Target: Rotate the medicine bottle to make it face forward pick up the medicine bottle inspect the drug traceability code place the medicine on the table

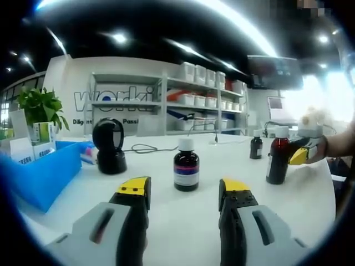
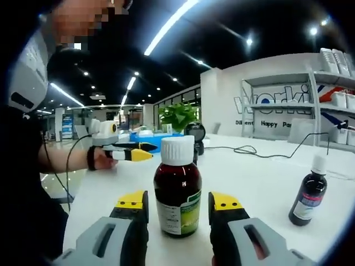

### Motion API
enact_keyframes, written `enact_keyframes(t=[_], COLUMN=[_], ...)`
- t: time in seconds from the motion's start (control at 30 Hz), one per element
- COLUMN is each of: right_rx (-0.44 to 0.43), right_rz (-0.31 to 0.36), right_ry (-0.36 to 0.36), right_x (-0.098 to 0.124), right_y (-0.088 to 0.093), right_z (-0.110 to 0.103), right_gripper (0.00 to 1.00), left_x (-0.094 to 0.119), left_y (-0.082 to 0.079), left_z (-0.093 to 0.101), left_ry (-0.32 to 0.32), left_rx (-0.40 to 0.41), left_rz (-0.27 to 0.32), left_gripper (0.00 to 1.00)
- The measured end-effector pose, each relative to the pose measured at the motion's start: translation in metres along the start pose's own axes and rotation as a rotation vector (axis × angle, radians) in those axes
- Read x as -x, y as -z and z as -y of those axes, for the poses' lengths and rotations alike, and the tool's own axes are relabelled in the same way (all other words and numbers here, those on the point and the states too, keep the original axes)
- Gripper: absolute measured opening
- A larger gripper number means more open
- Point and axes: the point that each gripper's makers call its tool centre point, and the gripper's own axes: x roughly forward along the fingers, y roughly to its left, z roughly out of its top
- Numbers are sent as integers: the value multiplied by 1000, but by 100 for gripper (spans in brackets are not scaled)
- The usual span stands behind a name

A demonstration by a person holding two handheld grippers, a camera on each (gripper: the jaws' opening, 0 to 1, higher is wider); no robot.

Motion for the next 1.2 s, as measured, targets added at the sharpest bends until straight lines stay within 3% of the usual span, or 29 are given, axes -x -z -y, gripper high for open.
enact_keyframes(t=[0.7,0.77,1.07,1.2], right_rx=[104,146,94,98], right_rz=[-43,-61,-53,-60], right_ry=[-254,-256,-262,-231], right_x=[-9,-10,-11,-10], right_y=[-3,-1,-1,-1], right_z=[-6,-4,-4,-4], right_gripper=[34,31,30,30], left_x=[-1,-1,-1,0], left_y=[3,3,3,1], left_z=[3,2,2,0], left_ry=[-1,-2,-4,-6], left_rx=[-20,-20,-26,-17], left_rz=[-18,-18,-20,-8], left_gripper=[40,40,40,40])
